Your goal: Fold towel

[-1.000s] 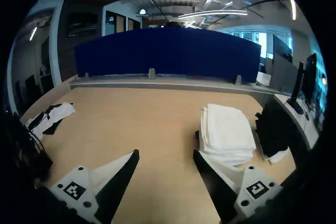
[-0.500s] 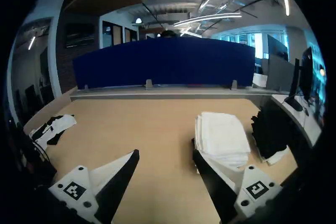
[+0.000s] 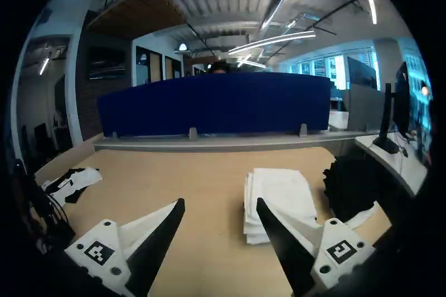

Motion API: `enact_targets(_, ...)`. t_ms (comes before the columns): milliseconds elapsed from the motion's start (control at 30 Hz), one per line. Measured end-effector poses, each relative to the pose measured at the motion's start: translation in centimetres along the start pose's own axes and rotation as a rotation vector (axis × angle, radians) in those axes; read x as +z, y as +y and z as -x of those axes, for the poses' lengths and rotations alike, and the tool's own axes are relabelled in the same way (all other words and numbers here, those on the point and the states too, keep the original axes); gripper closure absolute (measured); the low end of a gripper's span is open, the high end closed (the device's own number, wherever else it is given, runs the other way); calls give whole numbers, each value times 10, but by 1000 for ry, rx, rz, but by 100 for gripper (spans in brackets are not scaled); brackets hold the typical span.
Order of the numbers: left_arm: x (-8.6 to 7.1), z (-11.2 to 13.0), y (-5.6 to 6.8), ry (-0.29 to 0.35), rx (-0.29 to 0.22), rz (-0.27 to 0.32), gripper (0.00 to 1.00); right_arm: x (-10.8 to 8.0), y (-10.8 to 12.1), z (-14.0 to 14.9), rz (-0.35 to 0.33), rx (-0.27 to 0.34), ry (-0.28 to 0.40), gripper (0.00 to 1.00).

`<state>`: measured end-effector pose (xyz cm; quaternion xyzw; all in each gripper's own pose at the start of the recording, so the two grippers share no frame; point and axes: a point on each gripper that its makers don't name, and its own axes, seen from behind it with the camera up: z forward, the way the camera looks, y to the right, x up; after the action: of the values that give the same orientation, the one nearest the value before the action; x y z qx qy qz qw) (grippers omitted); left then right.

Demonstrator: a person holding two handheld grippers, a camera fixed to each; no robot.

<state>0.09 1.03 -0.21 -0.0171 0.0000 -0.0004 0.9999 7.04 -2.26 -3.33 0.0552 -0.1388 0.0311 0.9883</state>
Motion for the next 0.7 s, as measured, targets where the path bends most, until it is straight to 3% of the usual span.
enact_targets(200, 0, 0, 0, 0, 0, 0, 6, 0, 19, -11, 24, 29, 73, 0)
enact_targets(467, 0, 0, -1, 0, 0, 0, 6, 9, 48, -12, 68, 7, 150, 0)
enact_targets(700, 0, 0, 0, 0, 0, 0, 6, 22, 56, -4, 79, -1, 202, 0)
